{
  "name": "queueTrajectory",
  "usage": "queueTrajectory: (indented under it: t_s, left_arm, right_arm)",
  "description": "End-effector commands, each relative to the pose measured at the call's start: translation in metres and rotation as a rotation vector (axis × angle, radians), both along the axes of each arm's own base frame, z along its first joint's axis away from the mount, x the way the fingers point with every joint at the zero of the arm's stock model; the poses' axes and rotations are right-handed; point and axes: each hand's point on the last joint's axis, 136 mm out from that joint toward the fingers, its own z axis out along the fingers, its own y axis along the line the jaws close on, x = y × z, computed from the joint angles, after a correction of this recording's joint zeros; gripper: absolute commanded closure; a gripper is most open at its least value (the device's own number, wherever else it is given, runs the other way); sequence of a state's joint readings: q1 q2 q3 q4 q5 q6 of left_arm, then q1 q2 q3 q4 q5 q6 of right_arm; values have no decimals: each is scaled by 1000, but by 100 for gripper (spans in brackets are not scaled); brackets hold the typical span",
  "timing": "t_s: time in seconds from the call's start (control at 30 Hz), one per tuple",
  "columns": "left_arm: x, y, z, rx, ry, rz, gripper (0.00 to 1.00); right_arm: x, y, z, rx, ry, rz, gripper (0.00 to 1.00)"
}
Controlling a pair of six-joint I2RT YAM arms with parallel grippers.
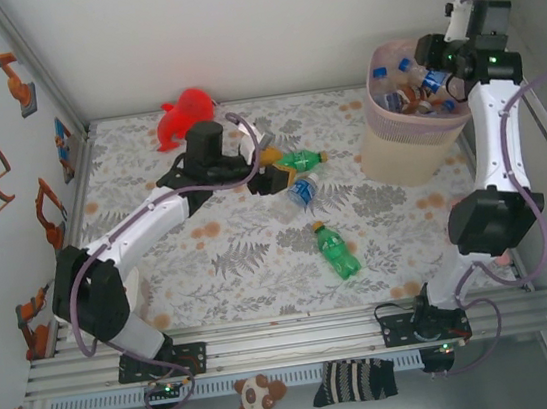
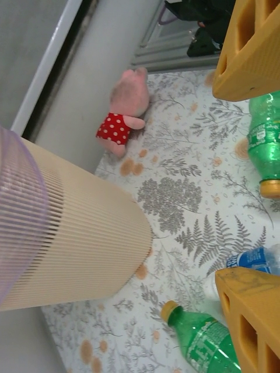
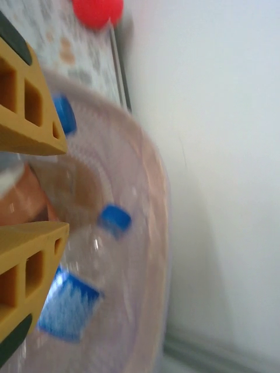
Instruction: Put the plastic bottles in the bin
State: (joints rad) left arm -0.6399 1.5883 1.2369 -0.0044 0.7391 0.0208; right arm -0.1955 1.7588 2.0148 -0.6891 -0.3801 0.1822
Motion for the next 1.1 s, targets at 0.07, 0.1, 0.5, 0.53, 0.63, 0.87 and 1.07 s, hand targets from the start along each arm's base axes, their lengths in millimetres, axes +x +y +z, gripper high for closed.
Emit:
queueTrajectory:
  t_s: [0.07, 0.1, 0.5, 0.53, 0.63, 0.87, 1.07]
  left_arm:
    - [2, -5, -4, 21, -12, -6, 26]
    - [2, -7, -5, 22, -11, -7, 26]
    - [3, -10, -13, 47, -1, 6, 26]
    - [3, -10, -16, 54, 1, 7, 26]
    - [7, -9, -23, 80, -2, 24, 26]
    - [22, -6, -55, 212, 6, 94, 25]
    - [36, -2, -90, 353, 29, 144, 23]
  right_arm:
    - [-3, 68, -19, 234, 71, 226, 67]
    - [-1, 74, -23, 246, 84, 242, 68]
    - [28, 68, -101, 298, 256, 172, 75]
    - [28, 68, -103, 301, 260, 167, 75]
    - [27, 66, -91, 295, 235, 153, 76]
    - [6, 62, -33, 255, 127, 127, 76]
    - [-22, 63, 7, 234, 46, 119, 75]
